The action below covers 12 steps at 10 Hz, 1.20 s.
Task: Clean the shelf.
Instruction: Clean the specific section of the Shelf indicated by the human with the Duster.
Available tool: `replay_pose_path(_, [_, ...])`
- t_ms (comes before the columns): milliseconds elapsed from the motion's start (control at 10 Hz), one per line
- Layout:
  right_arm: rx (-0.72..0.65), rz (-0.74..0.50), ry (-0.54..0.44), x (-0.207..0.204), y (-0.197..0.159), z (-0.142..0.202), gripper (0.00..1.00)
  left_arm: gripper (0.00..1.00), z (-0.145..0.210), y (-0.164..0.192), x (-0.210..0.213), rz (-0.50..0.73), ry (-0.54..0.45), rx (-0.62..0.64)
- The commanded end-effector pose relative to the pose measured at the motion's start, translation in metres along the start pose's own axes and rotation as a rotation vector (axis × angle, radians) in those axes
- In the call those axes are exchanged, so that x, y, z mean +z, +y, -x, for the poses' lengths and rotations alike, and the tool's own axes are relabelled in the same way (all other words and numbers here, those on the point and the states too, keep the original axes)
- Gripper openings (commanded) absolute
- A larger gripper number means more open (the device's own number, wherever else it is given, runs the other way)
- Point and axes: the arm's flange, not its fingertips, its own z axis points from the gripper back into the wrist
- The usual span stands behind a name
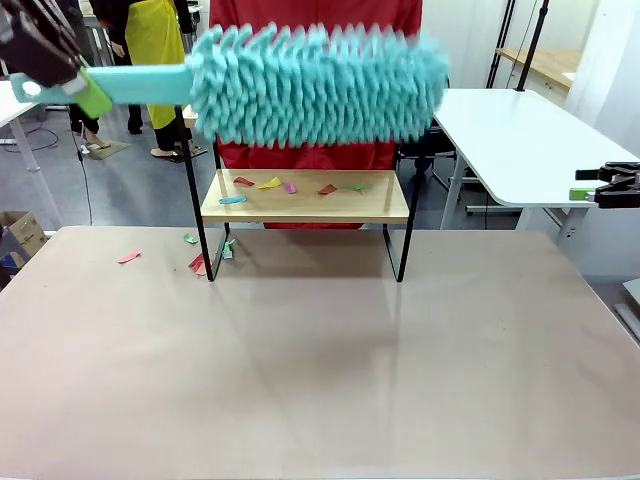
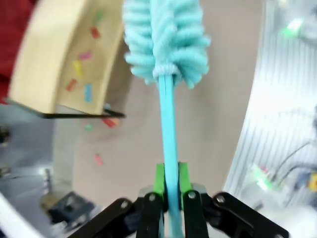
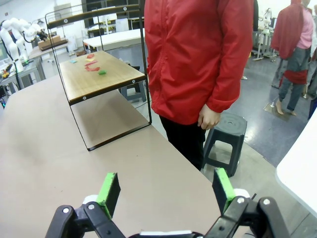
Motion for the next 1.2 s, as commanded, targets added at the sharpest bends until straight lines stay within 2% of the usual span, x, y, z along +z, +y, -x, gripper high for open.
replay_pose_path(0, [0.003, -0.002, -0.004, -0.001, 0.002, -0.003, 1.00, 0.13, 0.006, 0.001, -0.003, 0.059, 0.153, -0.162])
replay_pose_path(100, [0.003, -0.002, -0.004, -0.001, 0.002, -0.003, 1.00, 0.13, 0.012, -0.004, -0.017, 0.103, 0.279, -0.200])
replay_pose_path(300, [0.003, -0.002, -0.004, -0.001, 0.002, -0.003, 1.00, 0.13, 0.029, -0.012, -0.049, 0.253, 0.450, -0.238])
replay_pose_path(500, [0.003, -0.002, -0.004, -0.001, 0.002, -0.003, 1.00, 0.13, 0.045, -0.011, -0.074, 0.299, 0.563, -0.236])
replay_pose_path(800, [0.003, -0.002, -0.004, -0.001, 0.002, -0.003, 1.00, 0.13, 0.069, 0.002, -0.101, 0.315, 0.619, -0.139])
replay_pose_path(900, [0.003, -0.002, -0.004, -0.001, 0.002, -0.003, 1.00, 0.13, 0.073, 0.008, -0.109, 0.278, 0.648, -0.102])
replay_pose_path(1000, [0.003, -0.002, -0.004, -0.001, 0.002, -0.003, 1.00, 0.13, 0.061, -0.002, -0.098, 0.323, 0.608, -0.154])
replay_pose_path(1100, [0.003, -0.002, -0.004, -0.001, 0.002, -0.003, 1.00, 0.13, 0.061, -0.002, -0.098, 0.323, 0.608, -0.154])
